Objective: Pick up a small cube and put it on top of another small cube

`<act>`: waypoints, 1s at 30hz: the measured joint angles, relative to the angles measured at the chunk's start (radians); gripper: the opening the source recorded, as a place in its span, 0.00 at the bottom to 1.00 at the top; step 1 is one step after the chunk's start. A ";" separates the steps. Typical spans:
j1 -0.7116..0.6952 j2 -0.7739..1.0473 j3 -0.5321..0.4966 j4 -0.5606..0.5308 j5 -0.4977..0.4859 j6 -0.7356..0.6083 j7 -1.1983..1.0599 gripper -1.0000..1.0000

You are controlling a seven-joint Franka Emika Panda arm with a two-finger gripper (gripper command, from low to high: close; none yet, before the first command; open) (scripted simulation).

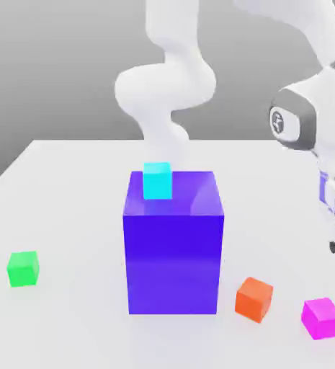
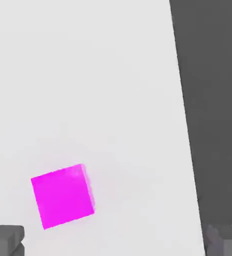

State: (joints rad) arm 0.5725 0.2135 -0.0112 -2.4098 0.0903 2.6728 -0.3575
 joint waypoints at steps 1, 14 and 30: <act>0.012 0.030 0.000 -0.004 -0.032 0.014 -0.014 0.50; 0.032 0.240 -0.001 0.024 -0.075 0.164 -0.036 0.00; -0.278 -0.265 -0.175 -0.061 -0.190 -0.165 -0.705 0.00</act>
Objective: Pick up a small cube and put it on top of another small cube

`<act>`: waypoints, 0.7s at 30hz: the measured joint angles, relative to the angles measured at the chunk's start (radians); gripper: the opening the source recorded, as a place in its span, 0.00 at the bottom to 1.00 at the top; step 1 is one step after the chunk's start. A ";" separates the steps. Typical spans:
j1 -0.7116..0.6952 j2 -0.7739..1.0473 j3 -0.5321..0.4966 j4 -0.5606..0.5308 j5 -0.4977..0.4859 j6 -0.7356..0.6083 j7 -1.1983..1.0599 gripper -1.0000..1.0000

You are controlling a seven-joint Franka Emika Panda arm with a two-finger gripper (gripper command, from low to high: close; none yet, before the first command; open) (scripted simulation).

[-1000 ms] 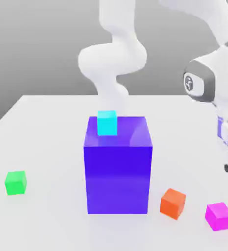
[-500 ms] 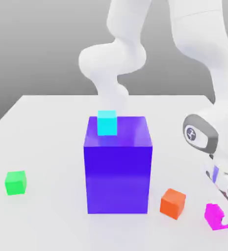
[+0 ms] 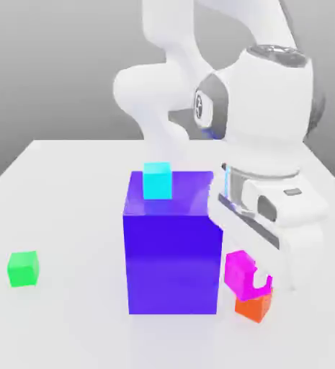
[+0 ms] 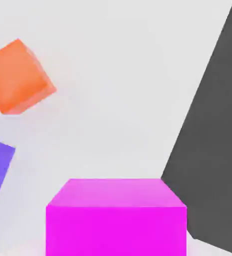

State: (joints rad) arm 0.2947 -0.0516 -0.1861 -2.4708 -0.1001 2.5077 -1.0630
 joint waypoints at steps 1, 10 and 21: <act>-0.025 -0.024 -0.014 -0.007 -0.008 -0.012 -0.063 0.00; -0.176 -0.166 -0.247 -0.080 -0.097 -0.062 -0.628 0.00; -0.289 -0.094 -0.588 -0.196 -0.098 0.073 -1.361 0.00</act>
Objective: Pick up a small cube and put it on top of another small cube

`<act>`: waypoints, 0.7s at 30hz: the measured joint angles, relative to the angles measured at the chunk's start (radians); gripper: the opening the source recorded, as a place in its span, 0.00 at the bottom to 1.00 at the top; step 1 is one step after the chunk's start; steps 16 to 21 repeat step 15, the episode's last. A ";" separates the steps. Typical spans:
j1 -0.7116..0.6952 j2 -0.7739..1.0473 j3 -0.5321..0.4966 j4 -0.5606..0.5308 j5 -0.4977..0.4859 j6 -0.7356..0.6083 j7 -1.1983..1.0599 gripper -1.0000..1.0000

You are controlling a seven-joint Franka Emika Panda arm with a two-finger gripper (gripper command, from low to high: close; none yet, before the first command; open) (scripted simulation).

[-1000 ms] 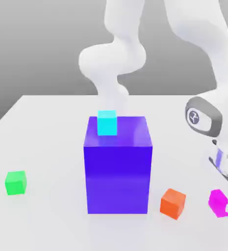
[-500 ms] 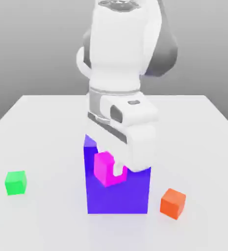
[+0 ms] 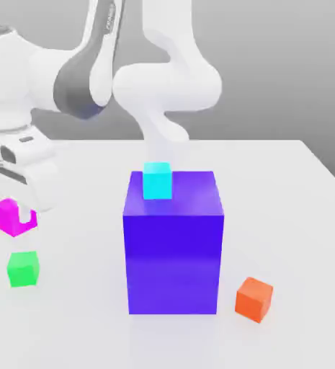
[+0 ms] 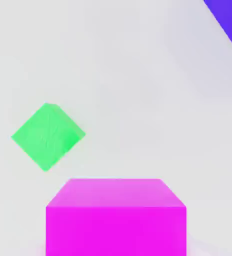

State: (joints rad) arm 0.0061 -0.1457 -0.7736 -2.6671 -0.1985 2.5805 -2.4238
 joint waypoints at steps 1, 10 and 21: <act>0.003 0.025 -0.031 -0.011 0.025 0.025 -0.080 0.00; -0.053 0.226 0.031 -0.025 0.348 0.172 -0.418 1.00; -0.053 0.226 0.031 -0.025 0.348 0.172 -0.418 1.00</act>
